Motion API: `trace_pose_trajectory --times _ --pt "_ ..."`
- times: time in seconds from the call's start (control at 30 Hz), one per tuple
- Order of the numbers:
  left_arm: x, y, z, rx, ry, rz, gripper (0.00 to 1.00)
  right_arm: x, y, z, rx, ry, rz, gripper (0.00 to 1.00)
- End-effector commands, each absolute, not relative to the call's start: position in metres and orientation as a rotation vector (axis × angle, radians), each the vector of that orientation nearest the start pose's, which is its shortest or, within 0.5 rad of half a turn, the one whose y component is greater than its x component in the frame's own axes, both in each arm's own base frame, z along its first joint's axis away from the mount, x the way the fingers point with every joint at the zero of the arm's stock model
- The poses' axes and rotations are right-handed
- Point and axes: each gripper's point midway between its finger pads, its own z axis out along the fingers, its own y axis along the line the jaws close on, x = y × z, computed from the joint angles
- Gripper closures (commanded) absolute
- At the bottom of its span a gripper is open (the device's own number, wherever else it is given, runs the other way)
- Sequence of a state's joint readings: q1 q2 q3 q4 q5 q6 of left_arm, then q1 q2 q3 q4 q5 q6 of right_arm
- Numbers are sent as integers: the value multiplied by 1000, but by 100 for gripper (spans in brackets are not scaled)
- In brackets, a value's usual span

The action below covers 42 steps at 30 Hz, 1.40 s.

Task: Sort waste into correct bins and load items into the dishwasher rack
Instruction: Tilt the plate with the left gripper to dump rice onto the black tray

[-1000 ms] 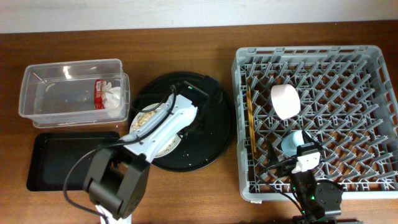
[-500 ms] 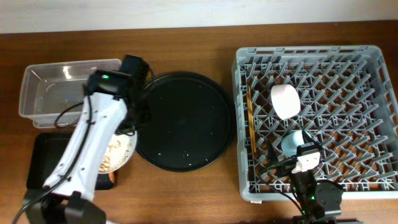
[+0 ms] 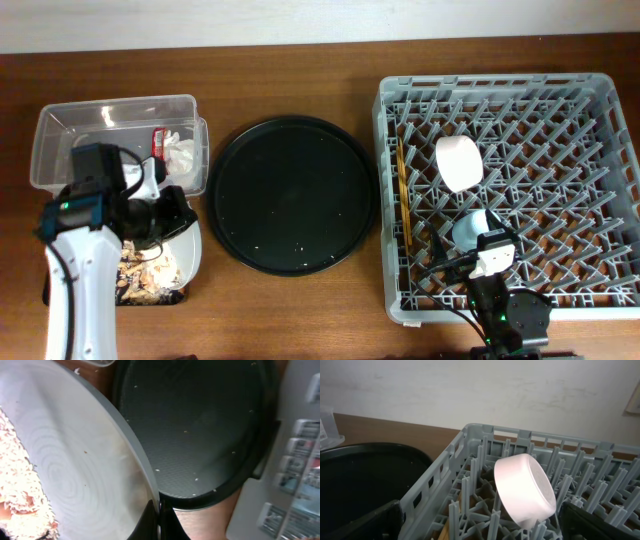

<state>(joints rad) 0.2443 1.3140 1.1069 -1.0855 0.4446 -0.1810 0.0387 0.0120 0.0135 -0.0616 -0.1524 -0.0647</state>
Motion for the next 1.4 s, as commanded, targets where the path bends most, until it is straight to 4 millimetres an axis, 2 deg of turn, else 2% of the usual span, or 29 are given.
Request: trace_pose_trajectory --times 0.0,0.07,0.13,0.33,0.4,0.53,0.63,0.73,0.77,0.87,0.9,0.93,1.07,1.13,1.17,1.2,1.27,1.3,1.37 --pt "273 -4 201 -406 2541 -726 100 243 36 160 -208 1620 102 2" --pt "266 3 222 -379 2441 -732 100 243 36 160 -208 1620 102 2" --pt "255 10 234 -399 2367 -754 100 243 36 160 -208 1620 102 2" --pt "244 14 231 -382 2205 -942 100 243 36 160 -208 1620 102 2" --pt "240 24 234 -421 2123 -987 100 243 36 160 -208 1620 102 2" --pt "232 31 250 -399 1993 -1031 100 243 36 160 -208 1620 102 2" --pt "227 37 247 -408 1997 -990 100 243 36 160 -208 1620 102 2" --pt "222 45 227 -468 2110 -893 99 243 36 160 -208 1620 102 2" --pt "218 65 205 -720 2200 -828 100 243 36 160 -208 1620 102 2" --pt "225 56 220 -567 2129 -879 100 243 36 160 -208 1620 102 2" --pt "222 66 208 -684 2182 -827 100 243 36 160 -208 1620 102 2" --pt "222 65 209 -686 2176 -843 100 243 36 160 -208 1620 102 2" --pt "225 63 212 -638 2158 -851 100 243 36 160 -208 1620 102 2" --pt "228 57 219 -529 2138 -860 100 243 36 160 -208 1620 102 2" --pt "228 58 215 -518 2161 -833 100 243 36 160 -208 1620 102 2" --pt "224 65 203 -611 2224 -780 100 243 36 160 -208 1620 102 2" --pt "231 53 214 -504 2180 -842 100 243 36 160 -208 1620 102 2" --pt "230 62 204 -605 2227 -784 100 243 36 160 -208 1620 102 2" --pt "232 58 209 -561 2205 -814 100 243 36 160 -208 1620 102 2"
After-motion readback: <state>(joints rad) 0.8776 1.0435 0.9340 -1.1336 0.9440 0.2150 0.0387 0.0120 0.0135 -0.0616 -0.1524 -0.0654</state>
